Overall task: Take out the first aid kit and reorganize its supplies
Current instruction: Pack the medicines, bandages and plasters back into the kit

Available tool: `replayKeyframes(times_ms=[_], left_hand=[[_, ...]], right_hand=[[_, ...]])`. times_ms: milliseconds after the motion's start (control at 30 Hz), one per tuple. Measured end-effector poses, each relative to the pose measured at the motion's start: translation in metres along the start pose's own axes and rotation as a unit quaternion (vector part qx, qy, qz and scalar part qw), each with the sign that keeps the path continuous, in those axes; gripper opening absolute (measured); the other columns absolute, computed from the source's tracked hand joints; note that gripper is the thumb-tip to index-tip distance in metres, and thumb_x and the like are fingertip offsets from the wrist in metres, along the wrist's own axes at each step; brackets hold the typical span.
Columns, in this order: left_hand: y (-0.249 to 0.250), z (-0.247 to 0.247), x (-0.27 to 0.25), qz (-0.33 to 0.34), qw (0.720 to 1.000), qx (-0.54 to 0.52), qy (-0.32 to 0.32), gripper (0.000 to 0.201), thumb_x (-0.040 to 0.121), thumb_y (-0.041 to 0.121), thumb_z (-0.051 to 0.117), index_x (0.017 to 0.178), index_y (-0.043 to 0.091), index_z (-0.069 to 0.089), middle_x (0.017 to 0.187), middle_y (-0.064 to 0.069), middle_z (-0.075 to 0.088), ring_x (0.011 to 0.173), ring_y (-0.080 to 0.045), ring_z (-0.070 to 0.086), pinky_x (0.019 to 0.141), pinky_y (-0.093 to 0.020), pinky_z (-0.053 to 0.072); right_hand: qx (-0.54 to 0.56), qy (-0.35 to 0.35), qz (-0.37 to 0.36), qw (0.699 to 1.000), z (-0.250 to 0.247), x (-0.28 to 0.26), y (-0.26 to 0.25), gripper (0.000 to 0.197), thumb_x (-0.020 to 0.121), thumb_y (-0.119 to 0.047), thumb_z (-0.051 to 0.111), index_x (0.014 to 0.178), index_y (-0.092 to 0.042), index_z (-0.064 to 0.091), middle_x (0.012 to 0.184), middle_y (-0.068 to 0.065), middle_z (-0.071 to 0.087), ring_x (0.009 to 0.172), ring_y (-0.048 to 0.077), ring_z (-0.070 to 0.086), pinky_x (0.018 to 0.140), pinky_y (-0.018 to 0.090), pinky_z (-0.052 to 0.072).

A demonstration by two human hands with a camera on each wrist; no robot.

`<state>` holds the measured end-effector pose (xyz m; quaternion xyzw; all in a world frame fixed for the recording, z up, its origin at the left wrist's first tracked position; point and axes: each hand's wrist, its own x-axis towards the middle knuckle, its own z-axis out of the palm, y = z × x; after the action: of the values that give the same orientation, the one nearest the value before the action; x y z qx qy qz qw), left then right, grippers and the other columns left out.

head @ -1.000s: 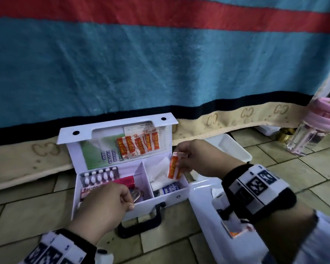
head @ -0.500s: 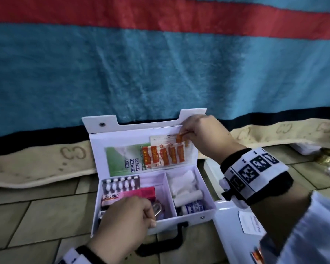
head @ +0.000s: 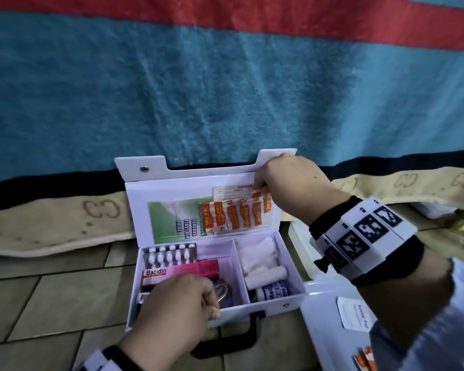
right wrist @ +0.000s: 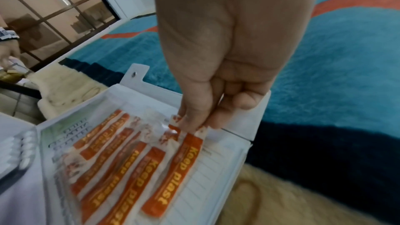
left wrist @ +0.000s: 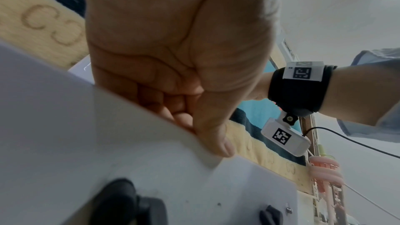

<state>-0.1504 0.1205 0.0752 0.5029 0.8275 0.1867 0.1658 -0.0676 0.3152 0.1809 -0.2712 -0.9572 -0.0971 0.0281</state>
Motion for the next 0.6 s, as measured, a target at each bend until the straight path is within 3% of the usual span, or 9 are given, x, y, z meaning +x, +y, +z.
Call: replayKeyframes(times_ms=[133,267,367,467,600], left_hand=[[0.0,0.0,0.0,-0.001,1.0,-0.001,0.004,0.007,0.078,0.035,0.068,0.073,0.032,0.063,0.082,0.016,0.068,0.083,0.003,0.059,0.072,-0.016,0.043],[0.0,0.0,0.0,-0.002,1.0,0.003,0.008,0.004,0.078,0.036,0.068,0.076,0.032,0.066,0.077,0.016,0.066,0.079,0.004,0.058,0.058,-0.007,0.033],[-0.001,0.001,0.001,-0.001,1.0,0.004,0.006,0.006,0.078,0.035,0.068,0.074,0.032,0.065,0.073,0.015,0.065,0.075,0.005,0.056,0.056,-0.007,0.033],[-0.001,0.002,0.002,-0.007,1.0,0.003,0.008,0.009,0.079,0.033,0.069,0.071,0.031,0.064,0.067,0.016,0.063,0.067,0.008,0.052,0.055,-0.006,0.033],[-0.001,0.002,0.006,-0.021,1.0,-0.002,-0.013,0.019,0.078,0.032,0.072,0.063,0.029,0.06,0.068,0.014,0.063,0.066,0.007,0.052,0.056,-0.008,0.034]], right_hand=[[0.008,-0.045,-0.002,0.999,0.003,0.001,-0.003,0.035,0.088,-0.007,0.046,0.114,-0.022,0.064,0.114,0.005,0.062,0.104,0.029,0.059,0.073,0.032,0.042],[0.008,-0.068,-0.001,0.998,0.01,0.001,-0.004,0.034,0.089,-0.004,0.042,0.116,-0.018,0.058,0.112,0.003,0.062,0.099,0.024,0.061,0.066,0.03,0.041],[0.024,-0.057,0.004,0.998,0.013,-0.001,-0.003,0.031,0.088,-0.004,0.043,0.108,-0.02,0.059,0.109,0.002,0.063,0.1,0.024,0.06,0.068,0.031,0.042],[0.046,-0.028,0.007,0.999,0.023,-0.002,0.001,0.029,0.087,-0.008,0.047,0.106,-0.022,0.064,0.115,0.001,0.058,0.107,0.024,0.057,0.077,0.032,0.044],[0.108,-0.028,0.006,0.994,0.023,-0.015,0.013,0.038,0.09,-0.015,0.056,0.125,-0.028,0.059,0.129,-0.001,0.055,0.118,0.02,0.053,0.095,0.028,0.041]])
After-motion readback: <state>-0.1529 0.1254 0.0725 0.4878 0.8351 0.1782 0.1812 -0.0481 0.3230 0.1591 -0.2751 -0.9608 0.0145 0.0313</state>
